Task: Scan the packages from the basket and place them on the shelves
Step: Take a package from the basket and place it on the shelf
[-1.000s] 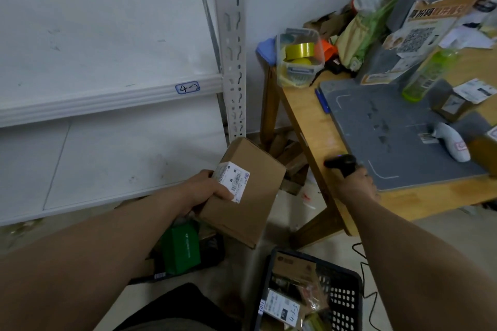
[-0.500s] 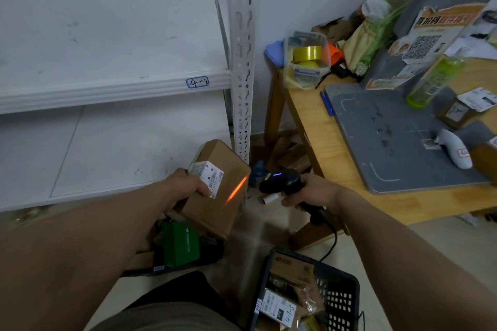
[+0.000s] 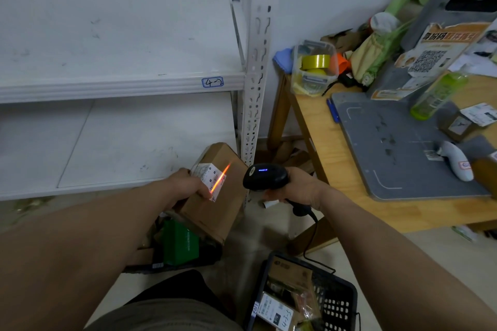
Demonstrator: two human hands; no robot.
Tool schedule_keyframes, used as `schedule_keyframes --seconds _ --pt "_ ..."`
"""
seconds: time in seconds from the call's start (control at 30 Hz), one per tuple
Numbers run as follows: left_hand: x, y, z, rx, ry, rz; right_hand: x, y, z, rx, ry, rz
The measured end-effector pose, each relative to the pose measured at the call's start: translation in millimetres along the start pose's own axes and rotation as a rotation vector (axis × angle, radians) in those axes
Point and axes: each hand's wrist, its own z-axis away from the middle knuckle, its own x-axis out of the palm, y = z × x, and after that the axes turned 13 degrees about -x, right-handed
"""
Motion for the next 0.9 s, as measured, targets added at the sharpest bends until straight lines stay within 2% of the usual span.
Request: schedule_keyframes --seconds 0.43,0.67,0.73,0.9 --pt "-1.5 -2.4 -2.3 0.003 -0.031 -0.021 7.7 -4.9 -3.9 -0.02 0.007 0.052" --pt "3.1 4.5 -5.6 -0.006 -0.054 -0.011 -7.9 -1.1 -1.5 0.005 0.022 -0.013" --pt "7.8 9.4 -6.1 -0.005 -0.071 -0.008 -19.6 8.5 -0.2 0.051 0.116 -0.037" --pt "27.5 29.9 0.6 0.009 -0.162 0.007 -66.3 62.6 1.7 0.315 0.468 0.274"
